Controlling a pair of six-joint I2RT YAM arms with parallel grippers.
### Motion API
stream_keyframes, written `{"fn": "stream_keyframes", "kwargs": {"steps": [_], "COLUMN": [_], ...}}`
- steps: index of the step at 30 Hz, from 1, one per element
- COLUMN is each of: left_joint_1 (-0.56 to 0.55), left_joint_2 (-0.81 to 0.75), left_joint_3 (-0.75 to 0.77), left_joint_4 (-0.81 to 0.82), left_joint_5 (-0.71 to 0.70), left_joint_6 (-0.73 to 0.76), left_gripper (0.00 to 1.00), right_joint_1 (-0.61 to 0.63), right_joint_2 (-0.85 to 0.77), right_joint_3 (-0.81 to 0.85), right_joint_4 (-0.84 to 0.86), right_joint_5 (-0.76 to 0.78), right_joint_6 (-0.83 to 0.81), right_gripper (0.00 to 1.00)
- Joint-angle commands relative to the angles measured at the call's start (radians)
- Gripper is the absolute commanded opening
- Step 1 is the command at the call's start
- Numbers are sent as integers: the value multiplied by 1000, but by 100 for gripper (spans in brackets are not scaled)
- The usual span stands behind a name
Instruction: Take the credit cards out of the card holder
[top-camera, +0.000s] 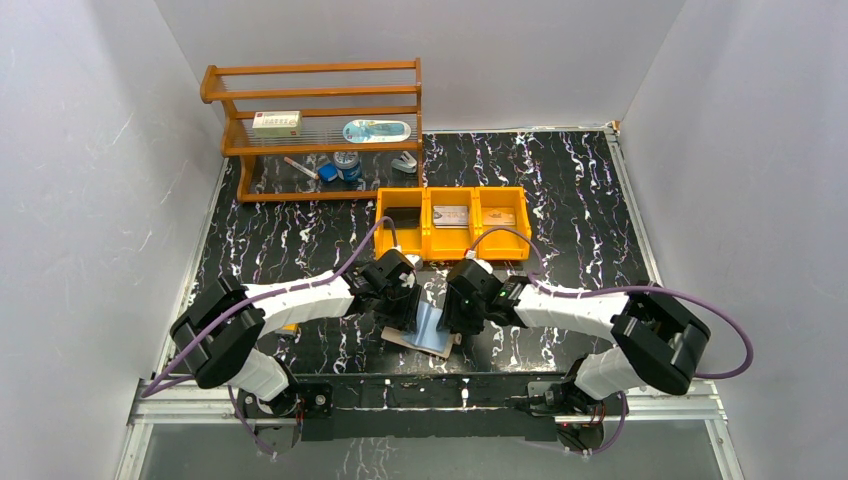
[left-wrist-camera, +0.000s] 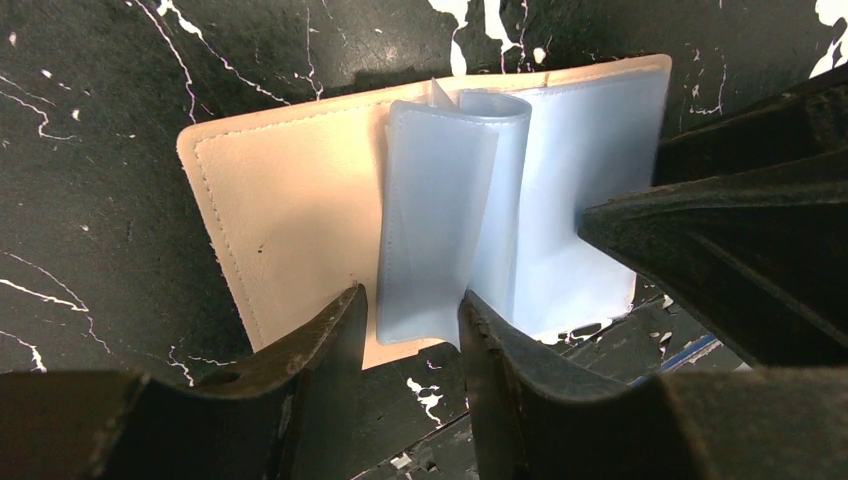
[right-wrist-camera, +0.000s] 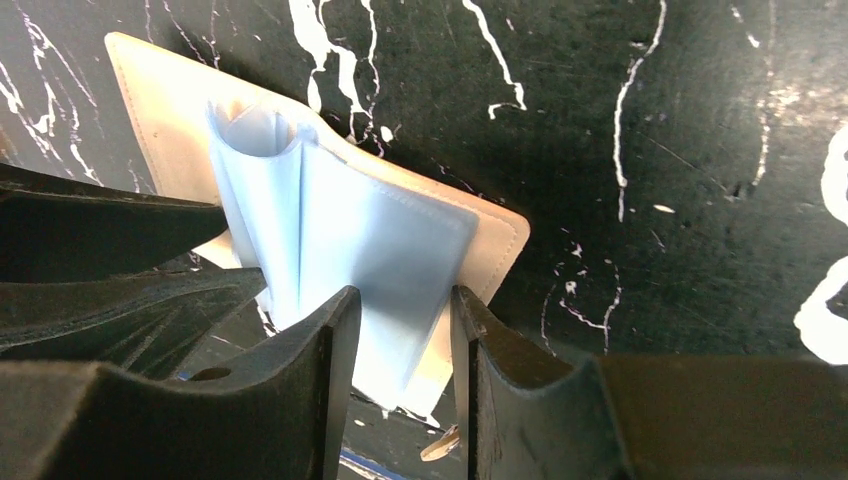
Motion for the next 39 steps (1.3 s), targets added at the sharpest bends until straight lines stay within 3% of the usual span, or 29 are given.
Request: {"fn": "stream_keyframes", "kwargs": {"steps": [1, 8, 14, 21, 24, 27, 31, 35, 39], "left_joint_1": [-2, -2, -2, -3, -3, -2, 47, 239, 417], "left_joint_2": [7, 7, -1, -58, -123, -180, -234, -328, -435], "left_joint_3": [-39, -39, -41, -15, 9, 71, 141, 154, 181], "left_joint_4": [-35, -31, -33, -64, -129, -240, -358, -376, -384], "left_joint_5": [7, 11, 8, -18, -101, -260, -412, -399, -429], "left_joint_6": [0, 1, 2, -14, -25, -33, -26, 22, 80], "left_gripper": [37, 37, 36, 41, 51, 72, 97, 98, 98], "right_joint_1": [8, 8, 7, 8, 3, -17, -96, -218, -256], "right_joint_2": [57, 45, 1, -65, -89, -121, -201, -319, -389], "right_joint_3": [-48, -37, -36, 2, 65, 136, 200, 217, 240], "right_joint_4": [206, 229, 223, 105, -68, -234, -320, -247, -157], "right_joint_5": [-61, -46, -22, 73, 223, 379, 502, 498, 515], "right_joint_6": [48, 52, 34, 8, -34, -75, -167, -345, -518], "right_gripper": [45, 41, 32, 41, 52, 60, 68, 72, 80]}}
